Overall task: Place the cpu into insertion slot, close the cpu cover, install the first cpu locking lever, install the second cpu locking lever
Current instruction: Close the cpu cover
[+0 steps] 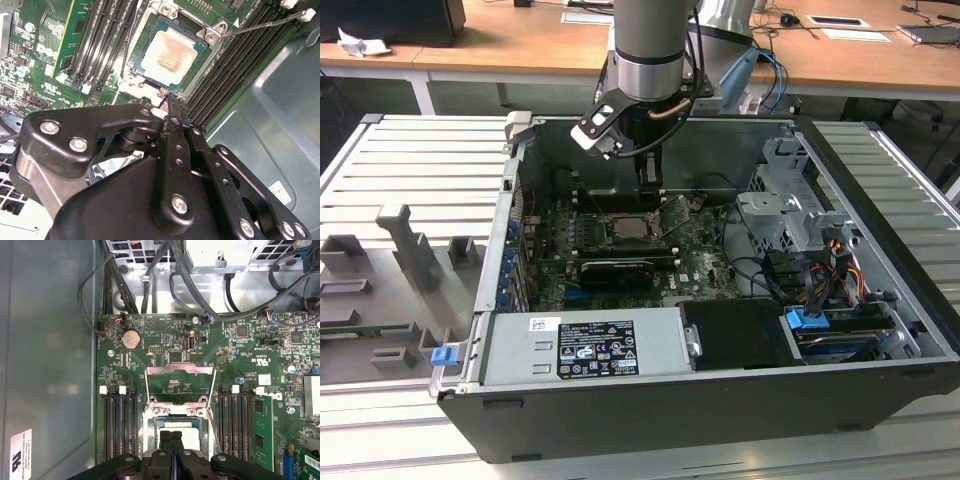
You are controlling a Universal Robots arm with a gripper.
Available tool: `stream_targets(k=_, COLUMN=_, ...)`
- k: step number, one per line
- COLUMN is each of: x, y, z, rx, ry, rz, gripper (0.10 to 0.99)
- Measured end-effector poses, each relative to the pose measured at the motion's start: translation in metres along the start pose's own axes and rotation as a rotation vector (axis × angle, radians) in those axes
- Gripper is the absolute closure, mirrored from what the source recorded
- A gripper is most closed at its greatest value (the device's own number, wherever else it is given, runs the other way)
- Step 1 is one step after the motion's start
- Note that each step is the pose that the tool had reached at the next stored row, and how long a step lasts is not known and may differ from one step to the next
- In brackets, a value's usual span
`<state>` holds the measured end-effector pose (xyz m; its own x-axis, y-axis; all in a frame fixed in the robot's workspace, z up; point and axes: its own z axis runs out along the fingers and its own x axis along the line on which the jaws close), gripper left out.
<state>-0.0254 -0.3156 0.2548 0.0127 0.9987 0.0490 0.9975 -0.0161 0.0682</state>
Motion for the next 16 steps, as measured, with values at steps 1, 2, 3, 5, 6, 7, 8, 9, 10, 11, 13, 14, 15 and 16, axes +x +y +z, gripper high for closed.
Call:
stream_targets(k=1, x=0.0000, y=0.0000, z=0.0000, rx=0.000, ry=0.0000, rz=0.000, gripper=0.980)
stream_targets(k=2, x=0.0000, y=0.0000, z=0.0000, rx=0.000, ry=-0.0001, rz=0.000, gripper=0.980)
stream_targets(k=3, x=0.0000, y=0.0000, z=0.0000, rx=0.000, ry=-0.0001, rz=0.000, gripper=0.980)
stream_targets(k=5, x=0.0000, y=0.0000, z=0.0000, rx=0.000, ry=-0.0002, rz=0.000, gripper=0.980)
stream_targets(k=6, x=0.0001, y=0.0000, z=0.0000, rx=0.000, ry=-0.0001, rz=0.000, gripper=0.980)
stream_targets(k=7, x=0.0001, y=0.0001, z=0.0000, rx=0.000, ry=0.0000, rz=0.000, gripper=0.980)
stream_targets(k=8, x=0.0001, y=0.0002, z=-0.0001, rx=0.000, ry=0.0000, rz=0.000, gripper=0.980)
stream_targets(k=9, x=0.0000, y=0.0005, z=-0.0001, rx=0.000, ry=-0.0001, rz=0.000, gripper=0.980)
stream_targets(k=10, x=0.0000, y=0.0008, z=-0.0001, rx=0.000, ry=-0.0002, rz=0.000, gripper=0.980)
stream_targets(k=11, x=0.0000, y=0.0009, z=-0.0001, rx=0.000, ry=-0.0002, rz=0.000, gripper=0.980)
stream_targets(k=13, x=0.0000, y=0.0014, z=-0.0001, rx=0.000, ry=-0.0002, rz=0.000, gripper=0.980)
stream_targets(k=14, x=0.0001, y=0.0017, z=0.0000, rx=0.000, ry=-0.0001, rz=0.000, gripper=0.980)
stream_targets(k=15, x=0.0001, y=0.0018, z=0.0000, rx=0.000, ry=-0.0002, rz=0.000, gripper=0.980)
stream_targets(k=16, x=0.0001, y=0.0019, z=0.0000, rx=0.000, ry=-0.0001, rz=0.000, gripper=0.980)
